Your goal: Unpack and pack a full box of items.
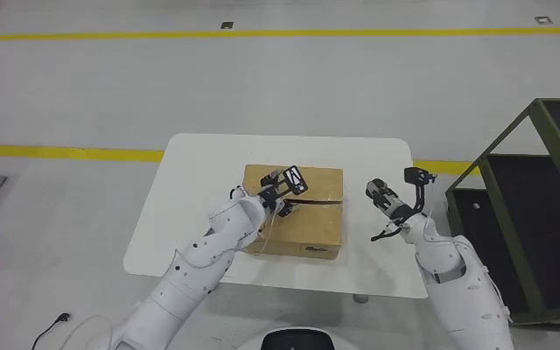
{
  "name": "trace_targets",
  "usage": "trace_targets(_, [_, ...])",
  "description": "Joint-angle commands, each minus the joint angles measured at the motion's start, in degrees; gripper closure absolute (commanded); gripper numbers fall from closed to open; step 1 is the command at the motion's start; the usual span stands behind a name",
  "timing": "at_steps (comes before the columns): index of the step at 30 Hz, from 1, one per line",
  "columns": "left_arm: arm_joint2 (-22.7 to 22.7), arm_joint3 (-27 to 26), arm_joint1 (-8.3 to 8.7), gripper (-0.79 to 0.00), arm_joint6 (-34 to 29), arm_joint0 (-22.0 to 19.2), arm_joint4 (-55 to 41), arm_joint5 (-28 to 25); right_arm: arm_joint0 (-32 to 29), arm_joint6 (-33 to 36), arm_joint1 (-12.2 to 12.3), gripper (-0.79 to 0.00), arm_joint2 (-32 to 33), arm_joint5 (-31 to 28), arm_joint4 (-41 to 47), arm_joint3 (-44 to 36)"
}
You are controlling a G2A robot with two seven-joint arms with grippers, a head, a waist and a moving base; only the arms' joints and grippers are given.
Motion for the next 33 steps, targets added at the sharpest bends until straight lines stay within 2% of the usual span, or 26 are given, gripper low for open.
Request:
trace_targets(1, [1.06,1.22,-0.35,-0.785,0.27,-0.74,1.79,0.83,-0.32,-0.06,-0.01,0.0,-0.13,0.28,0.11,-0.33])
trace_targets(12, [4.11,7.02,-1.7,-0.785,3.04,-2.97,10.24,6.07,-0.74,-0.15,0.0,0.0,-0.46,1.25,0.51,-0.78])
trace_targets(13, [4.14,7.33,-1.81,-0.705,3.41,-3.02,10.34,6.38,-0.76,-0.15,0.0,0.0,-0.52,1.32,0.53,-0.8])
trace_targets(14, [4.17,7.64,-1.92,-0.459,3.67,-3.09,10.47,6.61,-0.78,-0.17,0.0,0.0,-0.57,1.37,0.57,-0.81])
trace_targets(15, [4.17,7.87,-2.01,-0.256,4.1,-3.11,10.66,7.07,-0.79,-0.18,-0.01,0.0,-0.63,1.43,0.64,-0.83])
trace_targets(17, [4.05,8.28,-2.2,0.0,5.01,-3.07,10.41,7.44,-0.78,-0.24,-0.01,0.0,-0.74,1.53,0.65,-0.87])
trace_targets(23, [2.7,8.34,-2.56,0.0,6.22,-2.87,7.03,5.46,-0.56,-0.17,0.0,0.0,-0.93,1.69,0.7,-0.93])
trace_targets(33, [0.94,7.11,-2.34,0.0,6.36,-1.99,7.04,2.39,-0.03,-0.14,0.06,0.0,-0.94,1.47,1.05,-1.25])
